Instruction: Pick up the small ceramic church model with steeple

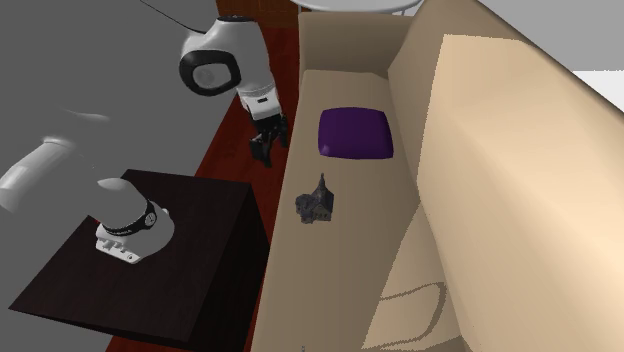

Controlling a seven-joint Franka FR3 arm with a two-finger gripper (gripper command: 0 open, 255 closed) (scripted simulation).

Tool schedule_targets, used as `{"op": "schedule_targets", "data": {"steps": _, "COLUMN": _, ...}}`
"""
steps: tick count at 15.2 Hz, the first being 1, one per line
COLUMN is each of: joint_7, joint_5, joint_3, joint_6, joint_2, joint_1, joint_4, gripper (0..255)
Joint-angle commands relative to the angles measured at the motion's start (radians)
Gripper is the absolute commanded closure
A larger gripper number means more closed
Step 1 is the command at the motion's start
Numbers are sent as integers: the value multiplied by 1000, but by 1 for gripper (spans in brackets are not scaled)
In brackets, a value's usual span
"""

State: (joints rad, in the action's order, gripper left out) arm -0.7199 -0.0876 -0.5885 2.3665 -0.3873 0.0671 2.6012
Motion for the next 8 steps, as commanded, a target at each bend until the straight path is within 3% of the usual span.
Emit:
{"op": "schedule_targets", "data": {"steps": 1, "joint_7": -114, "joint_5": 60, "joint_3": -68, "joint_6": 73, "joint_2": 90, "joint_1": 50, "joint_4": -25, "gripper": 0}}
{"op": "schedule_targets", "data": {"steps": 4, "joint_7": -328, "joint_5": 229, "joint_3": -175, "joint_6": 154, "joint_2": 240, "joint_1": 144, "joint_4": -77, "gripper": 0}}
{"op": "schedule_targets", "data": {"steps": 6, "joint_7": -515, "joint_5": 407, "joint_3": -228, "joint_6": 181, "joint_2": 361, "joint_1": 199, "joint_4": -128, "gripper": 0}}
{"op": "schedule_targets", "data": {"steps": 8, "joint_7": -711, "joint_5": 608, "joint_3": -227, "joint_6": 176, "joint_2": 491, "joint_1": 199, "joint_4": -192, "gripper": 0}}
